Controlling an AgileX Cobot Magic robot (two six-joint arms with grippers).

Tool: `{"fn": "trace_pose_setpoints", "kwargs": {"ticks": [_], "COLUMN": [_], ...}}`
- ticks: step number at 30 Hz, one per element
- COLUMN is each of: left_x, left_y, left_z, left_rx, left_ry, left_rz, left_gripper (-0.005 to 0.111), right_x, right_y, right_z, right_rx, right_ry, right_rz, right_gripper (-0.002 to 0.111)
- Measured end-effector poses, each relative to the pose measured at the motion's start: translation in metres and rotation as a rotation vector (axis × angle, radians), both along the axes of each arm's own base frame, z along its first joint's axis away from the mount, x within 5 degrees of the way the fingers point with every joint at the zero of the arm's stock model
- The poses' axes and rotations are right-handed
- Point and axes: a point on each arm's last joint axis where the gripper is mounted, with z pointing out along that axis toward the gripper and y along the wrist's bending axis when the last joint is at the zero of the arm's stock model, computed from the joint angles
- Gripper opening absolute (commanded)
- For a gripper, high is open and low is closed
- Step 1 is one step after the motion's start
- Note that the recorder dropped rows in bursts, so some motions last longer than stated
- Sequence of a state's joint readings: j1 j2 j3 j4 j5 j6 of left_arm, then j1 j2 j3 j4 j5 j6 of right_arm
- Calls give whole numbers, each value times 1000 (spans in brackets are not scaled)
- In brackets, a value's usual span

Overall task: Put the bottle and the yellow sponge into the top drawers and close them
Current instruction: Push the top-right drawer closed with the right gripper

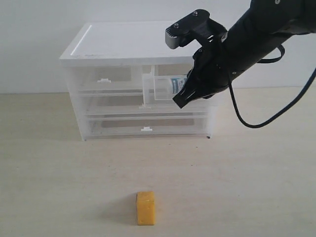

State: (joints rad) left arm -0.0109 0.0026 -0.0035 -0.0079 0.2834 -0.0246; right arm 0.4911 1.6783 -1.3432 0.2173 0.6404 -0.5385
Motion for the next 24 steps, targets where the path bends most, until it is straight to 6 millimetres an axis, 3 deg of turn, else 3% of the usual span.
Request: {"fn": "trace_pose_setpoints", "kwargs": {"ticks": [18, 24], "left_x": [0, 0], "left_y": [0, 0], "left_z": [0, 0], "left_rx": [0, 0], "left_ry": [0, 0], "left_rz": [0, 0], "left_gripper": [4, 4], "right_x": [43, 47], "right_y": [13, 15], "right_z": [-18, -20], "right_rx": [90, 104], "right_ry": [-300, -344], "right_rz": [-69, -78], "right_gripper": [0, 0]}}
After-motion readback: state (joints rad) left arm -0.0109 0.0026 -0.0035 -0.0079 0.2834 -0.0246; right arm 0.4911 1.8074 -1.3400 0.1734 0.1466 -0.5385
